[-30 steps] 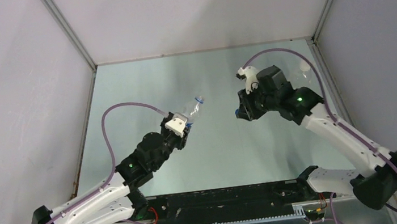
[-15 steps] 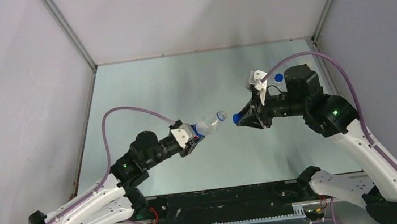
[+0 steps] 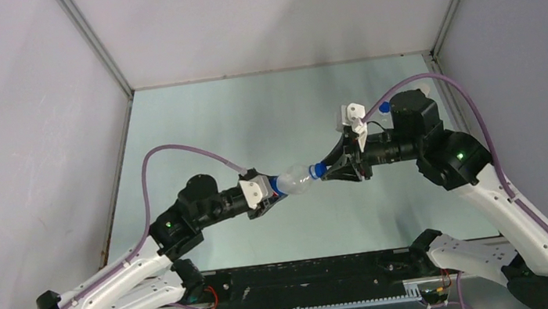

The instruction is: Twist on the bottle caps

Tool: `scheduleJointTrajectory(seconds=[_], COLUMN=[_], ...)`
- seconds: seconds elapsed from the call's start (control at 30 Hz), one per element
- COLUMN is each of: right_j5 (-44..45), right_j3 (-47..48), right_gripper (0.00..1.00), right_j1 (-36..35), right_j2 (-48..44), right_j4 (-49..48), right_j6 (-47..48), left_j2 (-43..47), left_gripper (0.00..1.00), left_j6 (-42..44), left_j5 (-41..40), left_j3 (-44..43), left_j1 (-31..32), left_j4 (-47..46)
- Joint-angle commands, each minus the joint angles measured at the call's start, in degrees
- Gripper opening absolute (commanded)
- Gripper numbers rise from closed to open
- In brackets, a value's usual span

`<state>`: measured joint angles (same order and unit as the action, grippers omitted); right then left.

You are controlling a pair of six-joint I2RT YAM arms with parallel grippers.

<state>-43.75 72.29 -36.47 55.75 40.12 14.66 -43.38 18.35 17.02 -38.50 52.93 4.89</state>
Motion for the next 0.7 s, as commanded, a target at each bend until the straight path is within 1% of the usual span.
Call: scheduleJointTrajectory(seconds=[0.0,0.13,0.37,0.53,0.67], right_j5=[-1.5,-2.7,-6.9,-8.3,-8.6], right_j3=[1.8,1.9,1.9,1.8,1.8], right_gripper=[0.0,0.0,0.0,0.0,0.0], right_j1=[-0.6,-0.6,-0.7,-1.4,-1.6], right_j2=[0.7,1.4,3.1,4.3,5.3], right_j4=[-1.1,-0.4,2.6,4.6,4.8], right_j6=[1.5,2.6,5.4,8.4,8.5], left_j2=[0.8,1.1,2.1,1.3,0.4], left_gripper=[0.43,0.42,0.42,0.42,0.42], left_j6=[2.6,3.7,2.9,1.8,1.8], left_j5=[3.2,4.1,5.9,8.1,8.7], left_j3=[-3.3,-3.9,-3.4,-3.4,-4.1], left_j1=[0.3,0.3,0.3,0.3,0.3], left_j4=[2.0,3.5,1.7,0.9,1.5])
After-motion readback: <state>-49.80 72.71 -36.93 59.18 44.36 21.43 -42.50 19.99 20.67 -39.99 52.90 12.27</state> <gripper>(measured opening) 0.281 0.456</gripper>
